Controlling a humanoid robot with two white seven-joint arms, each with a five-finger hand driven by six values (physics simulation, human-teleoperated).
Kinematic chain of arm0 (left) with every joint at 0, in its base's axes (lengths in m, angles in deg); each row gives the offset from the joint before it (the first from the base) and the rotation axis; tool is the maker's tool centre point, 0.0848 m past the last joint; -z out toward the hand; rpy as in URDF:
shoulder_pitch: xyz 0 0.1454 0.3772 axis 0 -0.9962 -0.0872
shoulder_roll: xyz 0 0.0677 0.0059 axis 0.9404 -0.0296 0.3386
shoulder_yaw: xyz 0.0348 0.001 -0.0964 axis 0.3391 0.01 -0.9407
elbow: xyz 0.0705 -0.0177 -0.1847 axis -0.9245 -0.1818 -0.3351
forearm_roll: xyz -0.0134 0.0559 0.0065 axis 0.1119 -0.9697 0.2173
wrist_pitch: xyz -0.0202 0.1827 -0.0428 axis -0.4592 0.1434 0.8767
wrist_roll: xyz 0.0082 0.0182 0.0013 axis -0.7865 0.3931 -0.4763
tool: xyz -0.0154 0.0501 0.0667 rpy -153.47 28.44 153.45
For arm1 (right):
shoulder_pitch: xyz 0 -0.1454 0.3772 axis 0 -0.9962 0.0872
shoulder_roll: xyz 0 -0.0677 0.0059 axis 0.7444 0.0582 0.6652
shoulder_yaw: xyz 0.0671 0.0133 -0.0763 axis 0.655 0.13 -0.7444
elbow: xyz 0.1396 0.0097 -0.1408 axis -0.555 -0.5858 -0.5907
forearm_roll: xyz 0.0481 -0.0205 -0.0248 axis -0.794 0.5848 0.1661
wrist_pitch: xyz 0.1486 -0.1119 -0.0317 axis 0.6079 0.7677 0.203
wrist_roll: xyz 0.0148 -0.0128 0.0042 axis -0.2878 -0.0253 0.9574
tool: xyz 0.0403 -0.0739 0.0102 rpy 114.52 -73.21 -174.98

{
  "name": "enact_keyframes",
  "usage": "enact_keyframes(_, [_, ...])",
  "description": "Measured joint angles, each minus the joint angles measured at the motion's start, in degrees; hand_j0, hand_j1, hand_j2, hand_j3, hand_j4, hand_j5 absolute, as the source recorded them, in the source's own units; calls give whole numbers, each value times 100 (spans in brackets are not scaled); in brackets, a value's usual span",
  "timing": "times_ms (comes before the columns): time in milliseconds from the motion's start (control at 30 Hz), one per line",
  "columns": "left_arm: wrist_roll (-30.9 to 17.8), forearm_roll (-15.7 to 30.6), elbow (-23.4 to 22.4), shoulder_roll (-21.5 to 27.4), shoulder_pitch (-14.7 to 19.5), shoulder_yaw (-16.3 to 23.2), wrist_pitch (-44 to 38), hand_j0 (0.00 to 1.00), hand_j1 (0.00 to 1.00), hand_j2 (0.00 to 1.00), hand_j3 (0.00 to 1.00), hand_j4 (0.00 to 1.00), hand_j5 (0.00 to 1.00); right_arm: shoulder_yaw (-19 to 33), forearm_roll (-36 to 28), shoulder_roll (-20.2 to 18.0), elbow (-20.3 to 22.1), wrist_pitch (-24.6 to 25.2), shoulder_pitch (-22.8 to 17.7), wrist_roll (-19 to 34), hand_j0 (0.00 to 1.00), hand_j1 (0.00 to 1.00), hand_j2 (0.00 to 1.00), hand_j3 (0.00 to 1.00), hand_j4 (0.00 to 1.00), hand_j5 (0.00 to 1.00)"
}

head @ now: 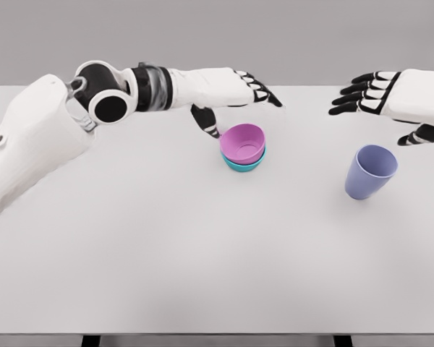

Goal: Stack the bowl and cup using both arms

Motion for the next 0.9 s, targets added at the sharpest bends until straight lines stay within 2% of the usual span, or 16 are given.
enact_keyframes(100, [-1, 1065, 613, 936, -228, -137, 163, 100, 100, 100, 100, 100, 100, -121, -149, -410, 4, -1, -96, 0, 100, 100, 100, 100, 100, 100])
enact_keyframes(200, [2, 2324, 961, 1918, -1174, -577, 1203, 100, 100, 100, 100, 100, 100, -184, 88, -660, -9, 6, -676, -2, 100, 100, 100, 100, 100, 100])
enact_keyframes(233, [-2, 2590, 1008, 2204, -1633, -789, 1493, 100, 100, 100, 100, 100, 100, -204, 211, -701, -31, -4, -685, 1, 100, 100, 100, 100, 100, 100])
enact_keyframes(267, [2, 2898, 1036, 2485, -1956, -1018, 1662, 100, 100, 100, 100, 100, 100, -240, 302, -726, -84, -1, -668, 0, 100, 100, 100, 100, 100, 100])
enact_keyframes(333, [-2, 3183, 980, 2867, -2391, -1393, 1917, 100, 100, 100, 100, 100, 100, -311, 453, -746, -219, -1, -624, 0, 100, 100, 100, 100, 100, 100])
enact_keyframes(467, [-2, 3561, 729, 3103, -3296, -2055, 2100, 100, 100, 100, 100, 100, 100, -374, 594, -711, -391, 0, -616, 0, 100, 100, 100, 100, 100, 100])
enact_keyframes(533, [-1, 3647, 670, 3040, -3515, -2383, 2131, 100, 100, 100, 100, 100, 100, -394, 659, -628, -435, 0, -615, 0, 100, 100, 100, 100, 100, 100])
enact_keyframes(633, [0, 3714, 596, 2961, -3577, -2691, 2148, 100, 100, 100, 100, 100, 100, -414, 768, -478, -460, 1, -598, 0, 100, 100, 100, 100, 100, 100])
enact_keyframes(733, [0, 3738, 563, 2937, -3586, -2815, 2154, 100, 100, 100, 100, 100, 100, -423, 867, -328, -489, 2, -510, -1, 100, 100, 100, 100, 100, 100])
enact_keyframes(900, [0, 3747, 554, 2915, -3586, -2871, 2158, 100, 100, 100, 100, 100, 100, -436, 1074, -5, -812, 2, -431, -1, 100, 100, 100, 100, 100, 100])
